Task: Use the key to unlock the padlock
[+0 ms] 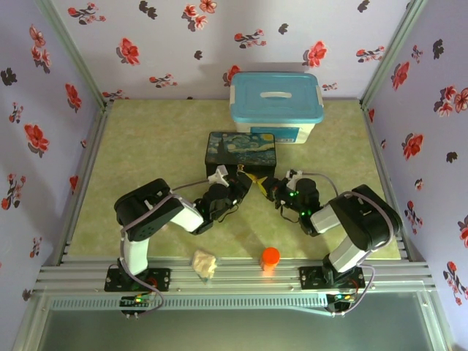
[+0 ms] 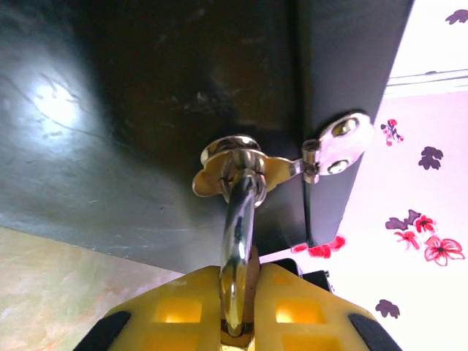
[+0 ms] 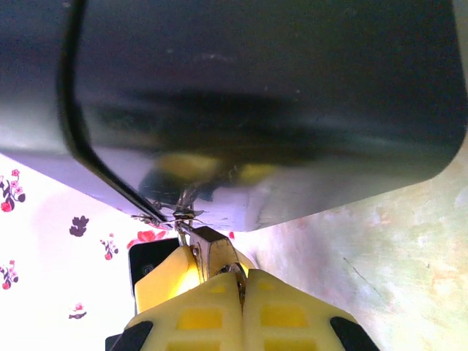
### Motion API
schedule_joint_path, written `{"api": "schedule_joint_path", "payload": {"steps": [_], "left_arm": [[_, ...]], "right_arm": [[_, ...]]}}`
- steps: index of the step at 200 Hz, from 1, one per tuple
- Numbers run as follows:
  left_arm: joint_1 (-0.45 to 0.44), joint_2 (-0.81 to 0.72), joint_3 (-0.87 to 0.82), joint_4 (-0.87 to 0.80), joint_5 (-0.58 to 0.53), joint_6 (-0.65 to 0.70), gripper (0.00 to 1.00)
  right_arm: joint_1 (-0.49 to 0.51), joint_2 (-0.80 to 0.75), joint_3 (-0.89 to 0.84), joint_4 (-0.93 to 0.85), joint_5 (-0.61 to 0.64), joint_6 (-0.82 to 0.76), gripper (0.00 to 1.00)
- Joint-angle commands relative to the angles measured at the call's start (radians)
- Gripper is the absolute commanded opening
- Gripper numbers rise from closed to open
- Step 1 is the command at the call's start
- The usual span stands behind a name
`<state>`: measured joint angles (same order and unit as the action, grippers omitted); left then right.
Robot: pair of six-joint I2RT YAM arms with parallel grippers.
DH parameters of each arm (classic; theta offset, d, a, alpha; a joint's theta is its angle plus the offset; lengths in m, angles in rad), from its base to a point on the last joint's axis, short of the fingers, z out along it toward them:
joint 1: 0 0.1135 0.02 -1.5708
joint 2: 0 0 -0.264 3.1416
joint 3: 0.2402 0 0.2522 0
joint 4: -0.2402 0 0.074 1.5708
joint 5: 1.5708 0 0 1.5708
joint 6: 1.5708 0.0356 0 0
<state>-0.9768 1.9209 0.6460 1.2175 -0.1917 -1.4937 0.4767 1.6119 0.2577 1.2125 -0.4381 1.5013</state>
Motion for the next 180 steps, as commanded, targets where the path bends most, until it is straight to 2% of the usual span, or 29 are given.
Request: {"api": "schedule_joint_path", "payload": {"steps": [1, 15, 24, 29, 41, 76, 109, 123, 146, 180], "left_arm": [[-0.037, -0.011, 0.018, 0.086, 0.143, 0.018, 0.00], [-0.035, -0.019, -0.001, 0.073, 0.116, 0.048, 0.00], [-0.036, -0.010, -0.013, 0.079, 0.104, 0.038, 0.00], [-0.036, -0.002, -0.014, 0.083, 0.103, 0.031, 0.00], [-0.035, 0.008, -0.014, 0.084, 0.103, 0.030, 0.00], [-0.031, 0.008, -0.029, 0.076, 0.088, 0.038, 0.00], [-0.020, 0.023, -0.074, 0.066, 0.089, 0.006, 0.00], [-0.017, 0.001, -0.084, -0.016, 0.088, 0.007, 0.00], [-0.015, -0.040, -0.093, -0.100, 0.085, 0.044, 0.00], [-0.008, -0.110, -0.095, -0.231, 0.098, 0.104, 0.00]], "right_arm": [[0.064, -0.048, 0.071, -0.064, -0.124, -0.088, 0.00], [0.092, -0.145, 0.108, -0.419, -0.075, -0.282, 0.00], [0.111, -0.207, 0.121, -0.550, -0.031, -0.374, 0.03], [0.115, -0.232, 0.125, -0.590, -0.014, -0.405, 0.07], [0.114, -0.276, 0.130, -0.677, 0.010, -0.456, 0.24], [0.111, -0.326, 0.169, -0.970, 0.096, -0.651, 0.41], [0.112, -0.364, 0.191, -1.120, 0.151, -0.835, 0.47], [0.112, -0.404, 0.208, -1.202, 0.194, -0.936, 0.47], [0.119, -0.481, 0.195, -1.221, 0.253, -1.104, 0.45], [0.170, -0.606, 0.033, -0.929, 0.247, -1.388, 0.41]]}}
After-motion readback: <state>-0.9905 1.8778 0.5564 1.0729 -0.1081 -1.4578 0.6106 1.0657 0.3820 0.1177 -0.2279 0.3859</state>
